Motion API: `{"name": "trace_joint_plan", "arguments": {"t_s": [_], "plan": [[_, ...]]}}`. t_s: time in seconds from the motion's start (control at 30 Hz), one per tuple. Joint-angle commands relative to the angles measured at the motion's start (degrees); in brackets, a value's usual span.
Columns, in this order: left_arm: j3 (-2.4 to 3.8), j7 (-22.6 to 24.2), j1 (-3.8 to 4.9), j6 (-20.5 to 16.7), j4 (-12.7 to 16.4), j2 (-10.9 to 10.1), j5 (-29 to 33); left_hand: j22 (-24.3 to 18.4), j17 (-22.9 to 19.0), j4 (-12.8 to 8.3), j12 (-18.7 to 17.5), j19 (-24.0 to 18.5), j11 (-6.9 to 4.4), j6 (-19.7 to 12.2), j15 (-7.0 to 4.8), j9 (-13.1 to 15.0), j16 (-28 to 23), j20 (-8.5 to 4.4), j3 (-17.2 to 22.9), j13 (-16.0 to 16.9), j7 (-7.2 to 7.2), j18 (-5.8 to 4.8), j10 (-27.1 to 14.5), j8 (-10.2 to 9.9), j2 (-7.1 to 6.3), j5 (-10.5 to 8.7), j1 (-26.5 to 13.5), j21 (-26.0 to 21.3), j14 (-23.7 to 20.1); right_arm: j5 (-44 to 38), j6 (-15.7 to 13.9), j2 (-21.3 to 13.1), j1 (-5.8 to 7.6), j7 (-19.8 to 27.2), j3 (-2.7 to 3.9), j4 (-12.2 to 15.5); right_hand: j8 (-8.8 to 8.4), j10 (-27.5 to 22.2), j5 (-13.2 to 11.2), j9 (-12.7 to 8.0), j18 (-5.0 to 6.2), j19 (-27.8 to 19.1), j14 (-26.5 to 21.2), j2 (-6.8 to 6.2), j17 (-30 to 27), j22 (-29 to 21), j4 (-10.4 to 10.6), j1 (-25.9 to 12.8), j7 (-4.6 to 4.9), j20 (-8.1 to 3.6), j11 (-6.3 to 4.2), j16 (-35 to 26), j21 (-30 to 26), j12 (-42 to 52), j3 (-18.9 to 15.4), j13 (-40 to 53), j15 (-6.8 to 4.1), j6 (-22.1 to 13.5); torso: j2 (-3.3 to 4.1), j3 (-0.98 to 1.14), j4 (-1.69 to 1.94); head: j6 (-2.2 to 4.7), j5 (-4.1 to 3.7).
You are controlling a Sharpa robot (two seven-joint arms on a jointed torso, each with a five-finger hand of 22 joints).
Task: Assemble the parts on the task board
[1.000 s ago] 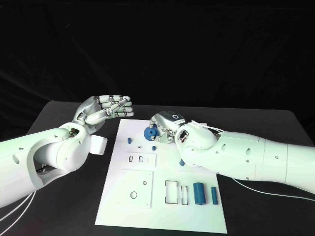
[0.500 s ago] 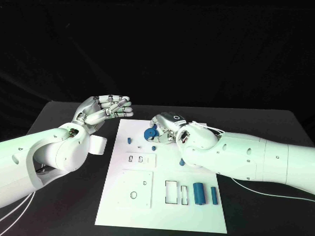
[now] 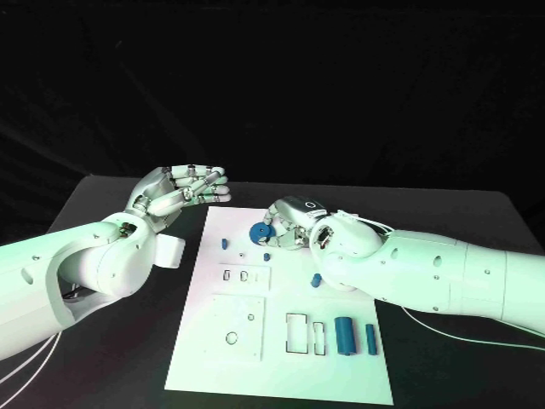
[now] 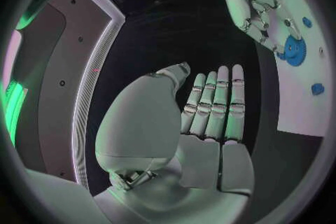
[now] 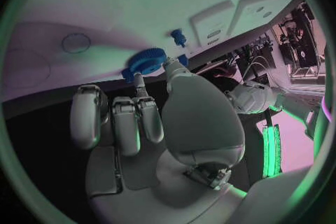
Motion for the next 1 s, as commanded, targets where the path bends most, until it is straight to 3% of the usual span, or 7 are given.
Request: {"name": "trace_joint_plan", "arguments": {"t_s": [0.03,0.23,0.43,0.5,0.63,0.83,1.0], "plan": [[0.04,0.4,0.05,0.9,-0.1,0.0,-0.1,-0.1,0.1,0.0,-0.3,0.0,0.07,-0.5,0.31,-0.1,-0.3,0.41,0.3,0.0,1.17,0.24,0.2,-0.2,-0.08,-0.21,-0.6,-0.2,-0.1,1.6,-3.2,-1.9,0.16,1.6,0.05,1.8,0.16,3.4,0.2,0.0,-0.78,0.5,5.3,-0.13,12.3,1.8,-0.3,-0.4,0.03,-0.08,-0.32,0.4,0.4,0.4,0.4,11.5,-0.39,0.3,-0.10,0.10,-0.33,0.21,0.14],[0.04,0.5,0.04,1.0,-1.0,0.1,-0.1,-0.1,0.1,0.0,-0.3,0.0,0.07,-0.5,0.31,-0.1,-0.3,0.41,0.3,0.0,1.17,0.24,0.2,-0.2,-0.08,-0.21,-0.6,-0.2,-0.1,7.7,-7.4,-8.7,2.10,7.0,0.22,7.8,-0.28,3.3,0.2,-0.1,-0.72,0.3,5.2,-0.81,11.8,1.6,-0.5,1.3,0.13,-0.17,-0.28,0.3,0.1,0.2,1.2,11.3,-0.40,0.0,-0.52,0.34,-1.05,0.62,0.11],[-0.03,0.6,-0.03,1.1,-2.2,0.6,-0.1,-0.1,0.1,0.0,-0.4,0.0,0.09,-0.5,0.33,-0.1,-0.4,0.42,0.4,0.0,1.17,0.24,0.1,-0.2,-0.09,-0.20,-0.6,-0.2,-0.1,15.5,-5.6,-16.6,4.10,13.2,0.25,12.6,-0.64,2.7,0.2,-0.1,-0.41,-0.6,5.0,-1.52,10.6,0.5,-0.9,4.8,0.24,-0.12,-0.21,0.0,-1.2,-0.5,2.5,10.6,-0.32,0.0,-1.23,0.77,-1.98,0.90,-0.10],[-0.07,0.6,-0.06,1.2,-2.4,0.7,-0.1,-0.1,0.1,0.0,-0.4,0.0,0.09,-0.5,0.33,-0.1,-0.4,0.42,0.4,0.0,1.17,0.24,0.1,-0.2,-0.09,-0.20,-0.6,-0.2,-0.1,17.2,-4.3,-18.1,4.33,15.2,0.25,12.9,-0.65,2.5,0.2,-0.1,-0.20,-1.1,4.8,-1.57,10.0,-0.2,-1.2,5.8,0.23,-0.12,-0.21,-0.1,-2.0,-0.8,3.0,10.3,-0.32,0.2,-1.37,0.86,-2.19,0.93,-0.17],[-0.18,0.6,-0.21,1.5,-2.9,1.3,-0.1,-0.1,0.2,0.0,-0.4,0.0,0.08,-0.5,0.33,-0.1,-0.4,0.43,0.4,0.0,1.16,0.24,0.1,-0.2,-0.09,-0.20,-0.6,-0.2,-0.1,22.6,-0.9,-23.2,4.64,22.7,0.19,13.1,-0.34,1.8,0.1,0.0,0.18,-2.3,4.7,-2.23,9.6,-1.7,-2.4,9.4,0.18,-0.19,-0.29,-0.2,-3.7,-1.6,4.7,9.5,-0.42,1.0,-1.69,1.28,-2.75,1.04,-0.25],[-0.29,0.7,-0.40,1.9,-3.4,1.7,-0.1,-0.1,0.2,0.0,-0.4,0.0,0.08,-0.5,0.33,-0.1,-0.4,0.43,0.4,0.0,1.16,0.24,0.1,-0.2,-0.09,-0.20,-0.6,-0.2,-0.1,23.8,0.3,-26.4,4.07,25.5,0.09,11.6,-0.53,1.5,0.9,-0.1,0.18,-2.3,4.8,-3.22,9.8,-1.7,-2.7,10.1,0.25,-0.16,-0.23,-0.2,-3.8,-1.9,4.9,9.3,-0.38,0.8,-1.89,1.74,-3.08,1.04,-0.69],[-0.34,0.7,-0.52,2.1,-3.7,2.0,-0.1,-0.1,0.2,0.0,-0.4,0.0,0.08,-0.5,0.33,-0.1,-0.4,0.43,0.4,0.0,1.16,0.24,0.1,-0.2,-0.09,-0.20,-0.6,-0.2,-0.1,23.7,1.2,-27.1,2.89,26.2,0.00,9.2,-0.71,1.4,1.3,-0.2,0.20,-2.4,4.8,-3.82,9.9,-1.7,-2.7,10.3,0.31,-0.14,-0.18,-0.2,-4.0,-2.0,4.8,9.1,-0.34,0.6,-1.86,1.91,-3.04,0.82,-0.84]]}}
